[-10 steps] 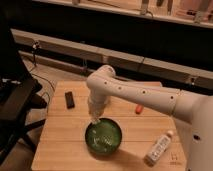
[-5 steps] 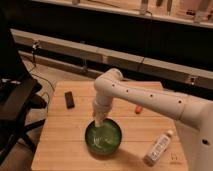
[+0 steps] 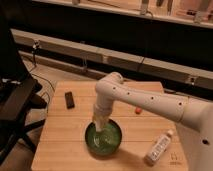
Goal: Place the white sponge in the ceramic bowl
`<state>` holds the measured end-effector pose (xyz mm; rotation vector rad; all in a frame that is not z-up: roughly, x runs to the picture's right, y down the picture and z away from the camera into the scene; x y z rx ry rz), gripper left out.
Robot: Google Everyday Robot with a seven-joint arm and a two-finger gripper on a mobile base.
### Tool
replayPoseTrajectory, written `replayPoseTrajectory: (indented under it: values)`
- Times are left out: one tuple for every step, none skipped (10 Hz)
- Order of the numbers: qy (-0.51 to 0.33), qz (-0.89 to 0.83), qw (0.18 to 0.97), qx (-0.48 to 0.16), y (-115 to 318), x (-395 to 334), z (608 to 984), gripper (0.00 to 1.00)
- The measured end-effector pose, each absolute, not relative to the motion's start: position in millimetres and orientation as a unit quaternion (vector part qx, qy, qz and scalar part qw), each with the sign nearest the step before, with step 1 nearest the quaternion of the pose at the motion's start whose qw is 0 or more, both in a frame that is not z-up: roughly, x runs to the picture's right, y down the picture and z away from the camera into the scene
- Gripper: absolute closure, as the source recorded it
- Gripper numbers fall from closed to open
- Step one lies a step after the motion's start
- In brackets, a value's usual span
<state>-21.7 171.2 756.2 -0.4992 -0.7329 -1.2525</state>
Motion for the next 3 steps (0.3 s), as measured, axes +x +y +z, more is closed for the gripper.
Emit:
replayPoseTrajectory:
  values:
    - [-0.329, -0.562, 0.724, -0.229, 172.5, -19.5, 756.3, 0.2]
    - [-0.326, -0.558, 0.727, -0.23, 172.0, -18.4, 756.5, 0.2]
    - [-0.327, -0.56, 0.727, -0.227, 168.4, -19.0, 757.1, 0.2]
